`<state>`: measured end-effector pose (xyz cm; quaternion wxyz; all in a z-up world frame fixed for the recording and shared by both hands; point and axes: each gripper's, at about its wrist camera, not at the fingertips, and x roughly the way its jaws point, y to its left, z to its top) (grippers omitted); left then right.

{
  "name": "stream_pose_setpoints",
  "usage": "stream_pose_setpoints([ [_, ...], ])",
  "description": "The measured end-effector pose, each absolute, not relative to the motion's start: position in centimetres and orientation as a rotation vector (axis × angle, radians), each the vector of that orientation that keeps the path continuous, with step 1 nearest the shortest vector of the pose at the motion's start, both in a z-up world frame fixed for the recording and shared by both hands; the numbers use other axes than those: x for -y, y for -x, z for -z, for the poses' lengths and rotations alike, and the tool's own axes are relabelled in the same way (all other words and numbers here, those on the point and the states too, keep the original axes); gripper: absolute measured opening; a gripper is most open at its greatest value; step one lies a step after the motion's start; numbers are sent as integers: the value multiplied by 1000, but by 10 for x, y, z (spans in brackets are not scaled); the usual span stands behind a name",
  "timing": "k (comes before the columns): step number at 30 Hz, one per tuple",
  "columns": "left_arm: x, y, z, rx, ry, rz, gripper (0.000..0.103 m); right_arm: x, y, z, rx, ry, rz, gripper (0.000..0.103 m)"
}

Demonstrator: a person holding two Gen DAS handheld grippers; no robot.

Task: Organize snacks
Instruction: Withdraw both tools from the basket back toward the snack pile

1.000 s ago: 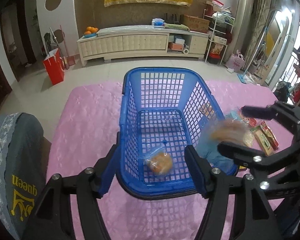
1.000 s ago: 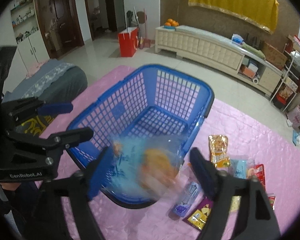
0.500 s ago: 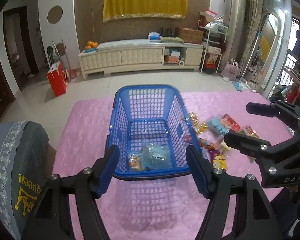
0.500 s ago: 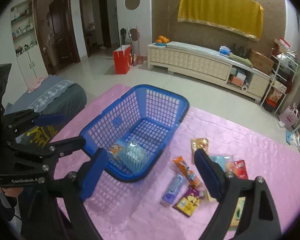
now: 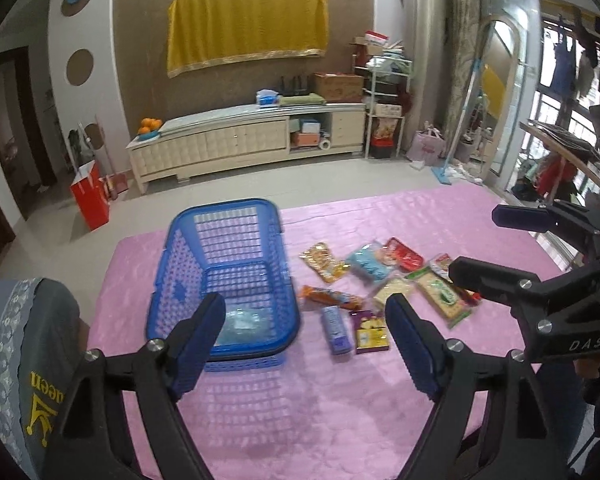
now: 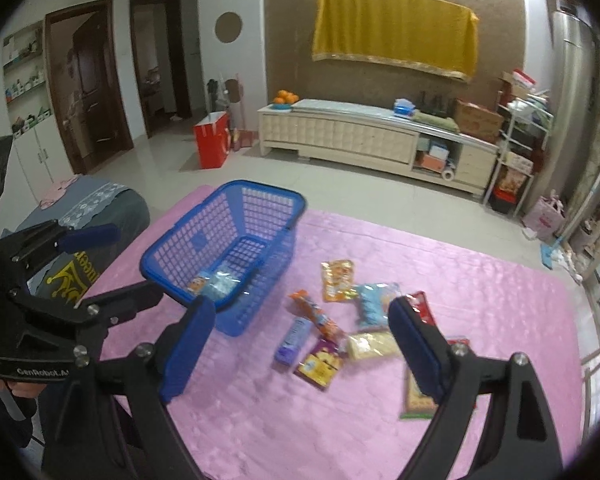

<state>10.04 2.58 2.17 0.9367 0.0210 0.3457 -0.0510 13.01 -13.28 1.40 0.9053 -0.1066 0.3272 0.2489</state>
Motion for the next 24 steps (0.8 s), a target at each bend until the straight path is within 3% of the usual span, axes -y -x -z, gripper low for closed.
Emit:
stream_pose_setpoints([
  [10, 27, -115, -17, -725, -92, 169, 80, 190, -129, -9, -696, 176, -423, 91],
  [24, 86, -152, 35, -838, -123, 213, 80, 253, -159, 29, -799, 126, -352, 91],
])
